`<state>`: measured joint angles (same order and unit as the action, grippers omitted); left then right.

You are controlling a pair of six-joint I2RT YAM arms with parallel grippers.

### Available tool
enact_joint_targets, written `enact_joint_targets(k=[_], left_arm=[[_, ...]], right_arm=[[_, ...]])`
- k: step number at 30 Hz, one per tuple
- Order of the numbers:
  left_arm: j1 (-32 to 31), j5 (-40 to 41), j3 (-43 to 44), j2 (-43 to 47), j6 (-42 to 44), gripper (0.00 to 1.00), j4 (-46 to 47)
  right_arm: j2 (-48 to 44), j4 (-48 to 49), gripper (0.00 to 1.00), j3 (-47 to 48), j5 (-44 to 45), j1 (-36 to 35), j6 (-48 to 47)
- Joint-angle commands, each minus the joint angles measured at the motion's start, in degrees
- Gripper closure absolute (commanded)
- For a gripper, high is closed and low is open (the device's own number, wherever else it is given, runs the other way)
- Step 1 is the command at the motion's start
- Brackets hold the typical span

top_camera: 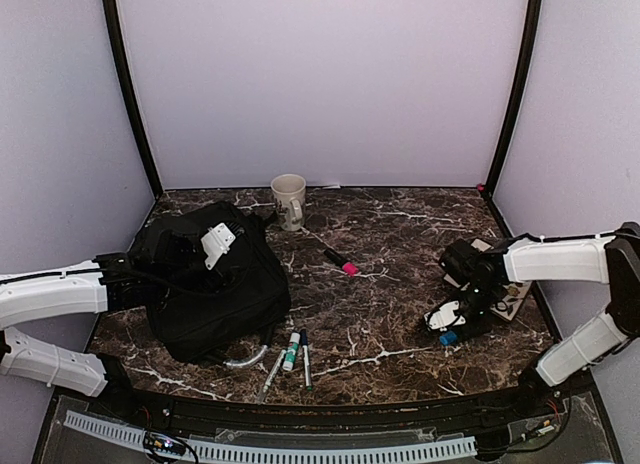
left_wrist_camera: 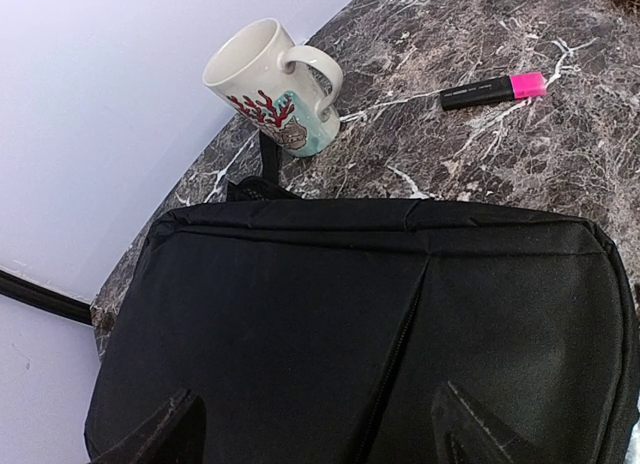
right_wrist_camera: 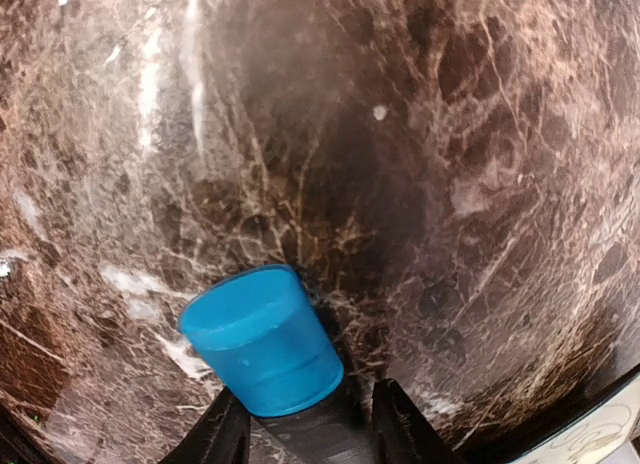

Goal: Pack the student bag
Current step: Pick up the pen from the corner of the board, then pick up the second largest pocket of the student bag.

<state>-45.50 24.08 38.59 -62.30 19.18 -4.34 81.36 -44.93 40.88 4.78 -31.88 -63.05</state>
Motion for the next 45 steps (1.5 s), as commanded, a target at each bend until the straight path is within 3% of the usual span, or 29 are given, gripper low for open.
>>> enact_joint_targets(k=[1, 7, 16, 26, 31, 34, 39, 45], left_arm=[[0.23, 0.28, 0.44, 0.30, -0.39, 0.20, 0.82], [0.50, -3.05, 2.85, -2.57, -1.83, 0.15, -4.89], [1.37, -7.37, 6.11, -3.35, -1.08, 0.15, -13.43], [4.91, 10.26, 6.37, -9.41, -1.72, 0.20, -13.77], [5.98, 7.53, 7.45, -12.66, -1.51, 0.25, -14.43], [6.06, 11.29, 6.44, -13.49, 0.53, 0.27, -12.63], [6.73, 15.67, 7.26, -13.54, 1.75, 0.58, -11.10], [7.77, 11.46, 7.23, -8.18, 2.48, 0.88, -7.03]], right_arm=[[1.98, 0.16, 0.65, 1.27, -1.72, 0.02, 3.82], [4.27, -0.74, 0.81, 6.84, -5.56, -0.56, 8.47], [9.46, 1.73, 0.87, 18.17, -15.58, -8.20, 19.12], [13.36, 4.29, 0.88, 21.41, -17.39, -14.14, 23.08], [13.12, 5.01, 0.89, 21.12, -17.22, -15.69, 23.61], [12.96, 5.25, 0.89, 21.27, -17.25, -15.84, 23.62], [12.94, 5.05, 0.90, 24.07, -17.51, -16.67, 23.75], [14.20, 3.60, 0.92, 37.73, -18.26, -18.36, 24.45]])
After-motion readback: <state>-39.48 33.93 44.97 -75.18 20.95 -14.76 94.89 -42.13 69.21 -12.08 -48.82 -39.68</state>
